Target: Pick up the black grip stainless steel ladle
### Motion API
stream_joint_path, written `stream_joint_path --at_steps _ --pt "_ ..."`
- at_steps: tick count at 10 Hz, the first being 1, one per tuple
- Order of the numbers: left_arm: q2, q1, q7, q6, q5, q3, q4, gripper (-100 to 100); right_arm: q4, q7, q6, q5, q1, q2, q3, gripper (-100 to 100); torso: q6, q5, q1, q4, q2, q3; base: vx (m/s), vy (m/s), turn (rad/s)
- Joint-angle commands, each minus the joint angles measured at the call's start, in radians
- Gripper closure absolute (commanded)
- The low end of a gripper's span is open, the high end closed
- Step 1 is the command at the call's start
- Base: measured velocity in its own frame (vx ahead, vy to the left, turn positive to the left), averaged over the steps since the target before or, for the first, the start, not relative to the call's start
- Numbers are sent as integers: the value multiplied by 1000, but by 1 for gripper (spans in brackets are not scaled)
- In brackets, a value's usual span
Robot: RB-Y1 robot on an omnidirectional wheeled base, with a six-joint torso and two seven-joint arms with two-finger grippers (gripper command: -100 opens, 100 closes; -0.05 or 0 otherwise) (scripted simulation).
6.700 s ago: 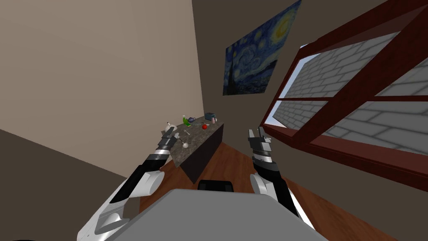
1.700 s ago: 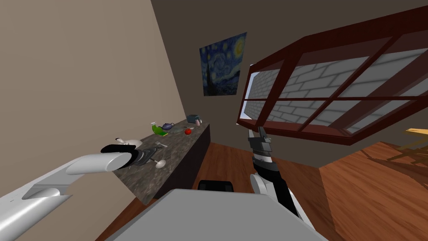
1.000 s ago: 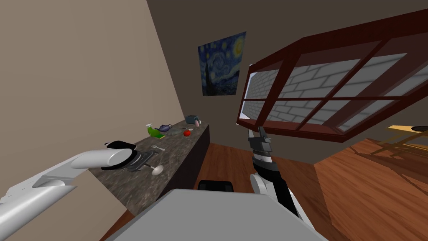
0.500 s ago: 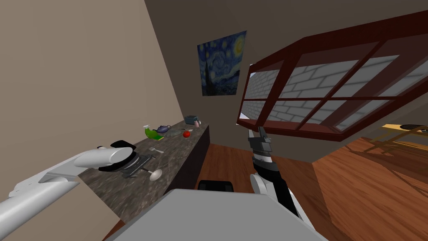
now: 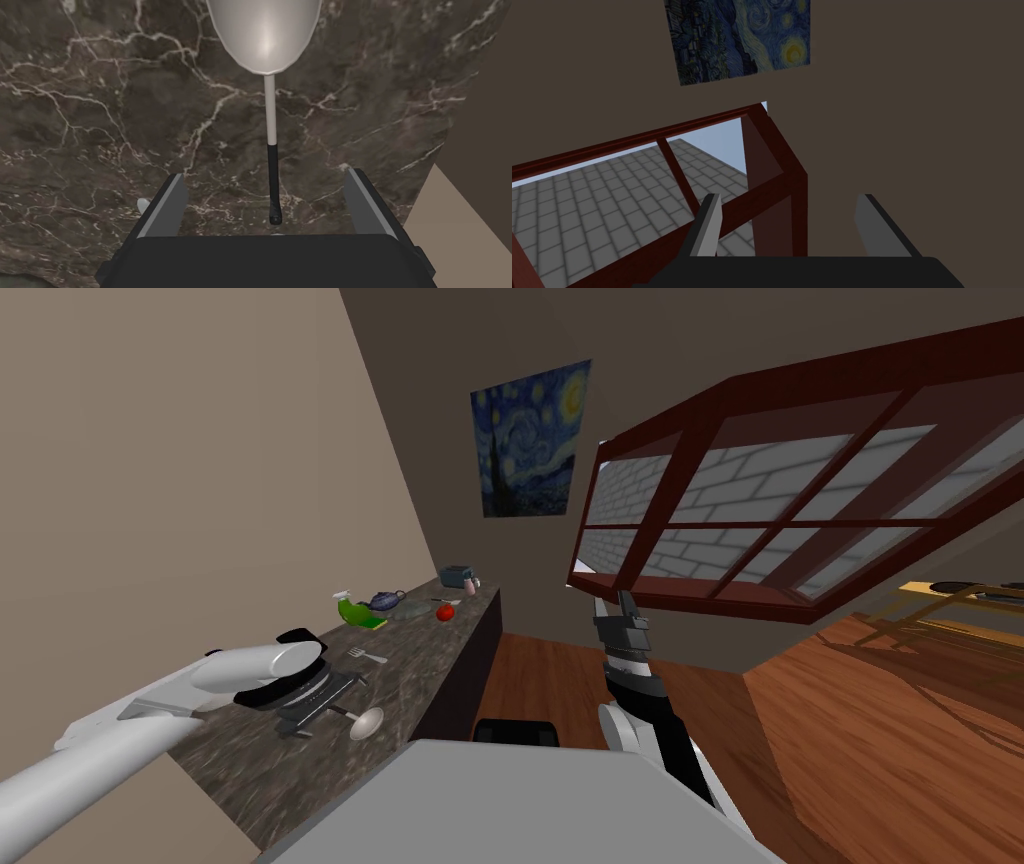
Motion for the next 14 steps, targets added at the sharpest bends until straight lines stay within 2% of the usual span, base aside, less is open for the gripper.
stream_joint_path --at_steps 1,3,4,5,6,7,8,9,13,14 --pt "-6 -8 -7 38 12 -25 32 -100 0 0 0 0 0 0 0 0 0 0 0 0 0 0 56 57 -36" --pt "-34 -8 -11 62 23 -60 61 -100 0 0 0 0 0 0 0 0 0 0 -1 0 0 0 54 44 -30" --pt "-27 -7 -6 52 17 -50 47 -100 0 0 0 0 0 0 0 0 0 0 -1 0 0 0 21 17 -9" --pt "-28 -8 -7 55 17 -53 49 0 0 0 0 0 0 0 0 0 0 -1 -3 0 2 1 0 0 0" --pt "-51 -11 -12 23 -6 -75 71 -100 0 0 0 0 0 0 0 0 0 -1 -4 1 3 2 -16 8 -78" --pt "-63 -12 -14 7 -18 -86 83 -100 0 0 0 0 0 0 0 0 0 -1 -4 1 5 3 -31 13 -81" --pt "-53 -10 -14 21 -8 -75 75 -100 0 0 0 0 0 0 0 0 0 -1 -4 1 6 3 -14 7 -13" --pt "-55 -10 -15 17 -9 -77 77 100 0 0 0 0 0 0 0 0 0 -1 -4 1 5 3 0 0 0" --pt "-53 -9 -15 20 -9 -75 76 100 0 0 0 0 0 0 0 0 1 3 -1 0 2 1 -1 1 4" --pt "-53 -9 -15 20 -9 -75 76 0 0 0 0 0 0 0 0 0 1 3 0 0 1 1 0 0 0"
